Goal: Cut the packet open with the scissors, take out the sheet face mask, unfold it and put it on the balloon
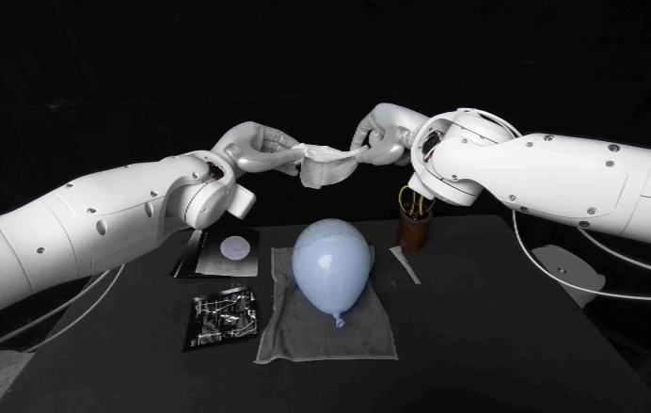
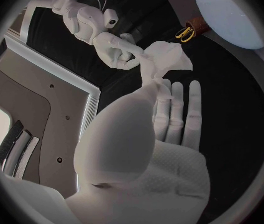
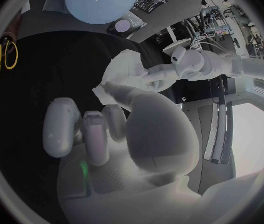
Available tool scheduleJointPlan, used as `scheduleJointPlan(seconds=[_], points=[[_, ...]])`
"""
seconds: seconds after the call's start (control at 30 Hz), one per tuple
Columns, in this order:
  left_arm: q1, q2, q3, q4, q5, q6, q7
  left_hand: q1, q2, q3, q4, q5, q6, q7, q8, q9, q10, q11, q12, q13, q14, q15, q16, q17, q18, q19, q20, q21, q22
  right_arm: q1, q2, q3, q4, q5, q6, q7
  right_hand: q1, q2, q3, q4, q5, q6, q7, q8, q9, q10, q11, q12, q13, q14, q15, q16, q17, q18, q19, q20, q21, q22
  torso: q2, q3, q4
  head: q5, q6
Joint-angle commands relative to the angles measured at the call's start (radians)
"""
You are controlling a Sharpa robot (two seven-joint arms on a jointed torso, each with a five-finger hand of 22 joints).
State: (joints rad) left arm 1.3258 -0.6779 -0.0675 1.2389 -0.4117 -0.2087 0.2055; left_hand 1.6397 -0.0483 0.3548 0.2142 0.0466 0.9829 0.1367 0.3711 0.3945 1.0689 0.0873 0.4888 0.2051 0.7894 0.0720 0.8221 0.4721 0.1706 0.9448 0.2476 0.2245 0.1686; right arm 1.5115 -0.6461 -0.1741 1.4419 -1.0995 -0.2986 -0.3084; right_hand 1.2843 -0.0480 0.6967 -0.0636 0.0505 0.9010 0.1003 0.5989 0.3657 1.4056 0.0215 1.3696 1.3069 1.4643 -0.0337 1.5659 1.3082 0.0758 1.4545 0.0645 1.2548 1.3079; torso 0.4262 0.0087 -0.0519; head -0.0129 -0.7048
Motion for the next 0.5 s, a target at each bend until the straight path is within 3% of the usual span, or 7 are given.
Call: scheduleJointPlan(seconds=[0.03, 0.27, 0.5], points=[[0.029, 0.008, 0.000, -0.003, -0.131, 0.139, -0.093, -0.036, -0.011, 0.053, -0.016, 0.001, -0.011, 0.002, 0.005, 0.111, -0.023, 0.000, 0.031, 0.021, -0.015, 0.000, 0.021, 0.003, -0.004, -0.014, -0.001, 0.017, 0.015, -0.001, -0.002, -0.001, 0.010, -0.118, 0.071, 0.008, -0.011, 0.002, 0.007, 0.001, 0.003, 0.010, 0.001, 0.002, 0.025, 0.006, 0.001, 0.000, 0.001, 0.107, -0.006, 0.005, 0.263, -0.008, 0.008, 0.001, 0.002, 0.171, 0.000, 0.0014, 0.0005, 0.003, -0.001], [0.087, 0.027, -0.010, -0.018, -0.237, 0.220, -0.154, -0.076, -0.029, 0.109, -0.045, 0.002, -0.016, 0.002, 0.010, 0.134, -0.033, -0.003, 0.074, 0.044, -0.011, -0.004, 0.052, 0.003, -0.004, -0.024, -0.006, 0.048, 0.042, -0.003, -0.001, -0.003, 0.018, -0.220, 0.076, -0.007, -0.013, 0.001, 0.007, 0.001, 0.003, 0.009, 0.001, 0.001, 0.025, 0.007, 0.001, 0.001, 0.003, 0.107, -0.006, 0.005, 0.263, -0.009, 0.009, 0.001, 0.005, 0.171, 0.001, 0.0002, -0.0012, 0.004, 0.000], [0.118, 0.035, -0.016, -0.031, -0.351, 0.260, -0.187, -0.091, -0.030, 0.131, -0.056, 0.002, -0.018, 0.002, 0.010, 0.144, -0.040, -0.003, 0.091, 0.053, -0.011, -0.006, 0.064, 0.002, -0.005, -0.030, -0.008, 0.064, 0.056, -0.003, -0.001, -0.004, 0.013, -0.303, 0.071, -0.020, -0.015, -0.002, 0.008, 0.000, 0.004, 0.011, 0.000, 0.002, 0.025, 0.011, 0.000, 0.005, 0.009, 0.107, -0.006, 0.005, 0.263, -0.011, 0.012, 0.000, 0.013, 0.174, 0.001, 0.0005, 0.0018, 0.004, 0.001]])
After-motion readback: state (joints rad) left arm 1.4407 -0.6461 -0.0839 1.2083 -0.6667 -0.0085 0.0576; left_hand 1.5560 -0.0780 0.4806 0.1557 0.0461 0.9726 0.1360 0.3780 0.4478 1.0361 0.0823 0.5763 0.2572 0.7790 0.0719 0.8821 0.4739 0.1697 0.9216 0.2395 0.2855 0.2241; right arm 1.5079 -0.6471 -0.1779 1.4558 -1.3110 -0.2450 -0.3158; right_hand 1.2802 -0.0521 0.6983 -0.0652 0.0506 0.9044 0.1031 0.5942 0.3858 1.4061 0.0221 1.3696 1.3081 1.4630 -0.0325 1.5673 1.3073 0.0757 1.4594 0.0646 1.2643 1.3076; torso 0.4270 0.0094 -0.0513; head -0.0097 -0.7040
